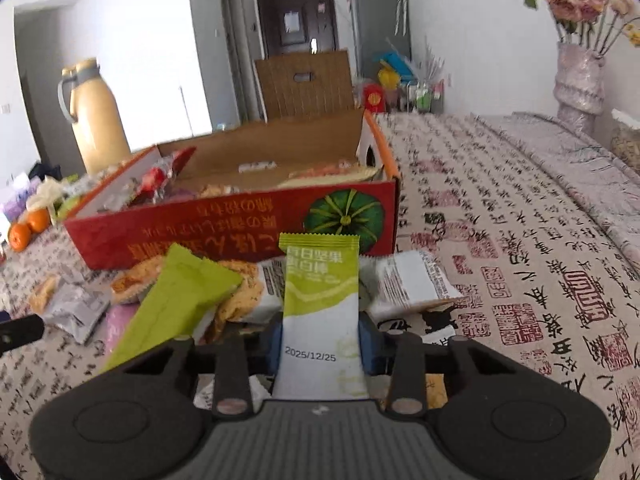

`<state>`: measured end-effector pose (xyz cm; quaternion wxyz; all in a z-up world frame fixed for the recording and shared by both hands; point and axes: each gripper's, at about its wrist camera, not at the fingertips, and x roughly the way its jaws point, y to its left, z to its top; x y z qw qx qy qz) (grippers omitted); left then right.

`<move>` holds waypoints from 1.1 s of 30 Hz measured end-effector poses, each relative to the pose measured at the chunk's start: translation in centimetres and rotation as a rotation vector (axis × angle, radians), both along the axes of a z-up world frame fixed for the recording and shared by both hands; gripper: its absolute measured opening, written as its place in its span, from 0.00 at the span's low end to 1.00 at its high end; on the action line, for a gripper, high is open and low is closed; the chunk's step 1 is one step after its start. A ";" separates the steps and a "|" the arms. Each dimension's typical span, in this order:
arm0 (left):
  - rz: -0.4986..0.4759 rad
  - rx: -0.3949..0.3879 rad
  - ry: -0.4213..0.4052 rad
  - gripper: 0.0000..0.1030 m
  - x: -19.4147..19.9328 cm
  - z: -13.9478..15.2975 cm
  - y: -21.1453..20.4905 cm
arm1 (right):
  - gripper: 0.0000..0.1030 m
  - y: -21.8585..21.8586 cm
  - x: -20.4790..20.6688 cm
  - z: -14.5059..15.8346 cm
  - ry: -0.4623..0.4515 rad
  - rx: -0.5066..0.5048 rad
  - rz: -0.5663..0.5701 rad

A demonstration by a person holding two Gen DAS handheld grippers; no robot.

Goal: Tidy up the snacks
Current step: 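Grasp the green-and-white stick packet with the right tool while the left tool grasps a biscuit packet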

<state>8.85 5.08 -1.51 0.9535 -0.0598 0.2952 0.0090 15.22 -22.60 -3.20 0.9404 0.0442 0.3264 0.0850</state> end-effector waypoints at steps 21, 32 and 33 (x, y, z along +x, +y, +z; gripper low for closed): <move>0.063 0.137 0.198 1.00 7.9 -1.0 6.2 | 0.35 -1.7 -3.6 0.9 -0.134 0.064 -0.087; 0.018 0.100 0.194 0.69 8.5 -1.6 6.2 | 0.35 -2.1 -3.7 0.3 -0.116 0.064 -0.102; 0.009 0.100 0.187 0.65 8.4 -1.5 6.0 | 0.35 -2.1 -3.7 0.3 -0.115 0.064 -0.102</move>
